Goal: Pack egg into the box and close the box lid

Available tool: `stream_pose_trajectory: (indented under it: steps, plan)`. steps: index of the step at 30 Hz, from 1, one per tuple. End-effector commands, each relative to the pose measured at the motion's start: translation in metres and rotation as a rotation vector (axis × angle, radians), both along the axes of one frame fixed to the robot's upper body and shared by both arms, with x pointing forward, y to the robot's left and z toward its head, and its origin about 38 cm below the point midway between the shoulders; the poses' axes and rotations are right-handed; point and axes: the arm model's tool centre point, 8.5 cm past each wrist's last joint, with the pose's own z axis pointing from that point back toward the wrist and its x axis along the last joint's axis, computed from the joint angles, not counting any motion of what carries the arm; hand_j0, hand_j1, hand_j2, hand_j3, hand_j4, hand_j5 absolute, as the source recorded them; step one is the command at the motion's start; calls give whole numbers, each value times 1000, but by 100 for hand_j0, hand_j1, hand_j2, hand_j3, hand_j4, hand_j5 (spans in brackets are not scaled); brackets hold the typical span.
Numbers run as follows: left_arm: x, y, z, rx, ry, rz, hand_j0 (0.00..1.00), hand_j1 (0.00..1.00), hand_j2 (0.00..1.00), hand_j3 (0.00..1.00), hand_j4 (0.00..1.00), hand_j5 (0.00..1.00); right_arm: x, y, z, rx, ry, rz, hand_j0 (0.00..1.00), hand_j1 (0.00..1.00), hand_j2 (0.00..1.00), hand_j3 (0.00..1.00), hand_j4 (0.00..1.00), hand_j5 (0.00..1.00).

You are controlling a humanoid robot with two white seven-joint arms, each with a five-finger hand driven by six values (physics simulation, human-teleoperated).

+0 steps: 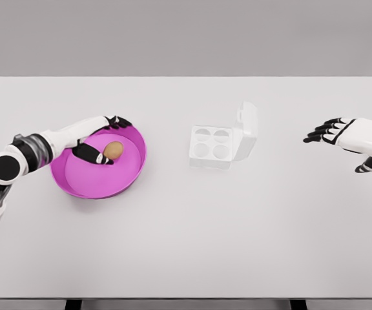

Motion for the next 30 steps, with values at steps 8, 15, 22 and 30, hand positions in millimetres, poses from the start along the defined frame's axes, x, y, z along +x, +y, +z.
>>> stream_pose_trajectory:
  steps: [8, 15, 22, 30]
  plan:
    - [-5, 8, 9, 49, -58, 23, 84, 84, 84, 84, 84, 84, -1, 1, 0, 6, 1, 1, 100, 100, 100, 100, 100, 100]
    - [-6, 10, 9, 108, -88, 35, 78, 78, 78, 78, 78, 78, -1, 1, -2, 7, 5, 1, 100, 100, 100, 100, 100, 100]
    - [-9, 8, -1, 176, -98, 42, 80, 80, 80, 80, 80, 80, -1, 0, -4, 8, 10, -4, 100, 100, 100, 100, 100, 100]
    - [-13, 5, -8, 212, -105, 41, 81, 81, 81, 81, 81, 81, -1, 1, -2, 8, 7, -1, 100, 100, 100, 100, 100, 100]
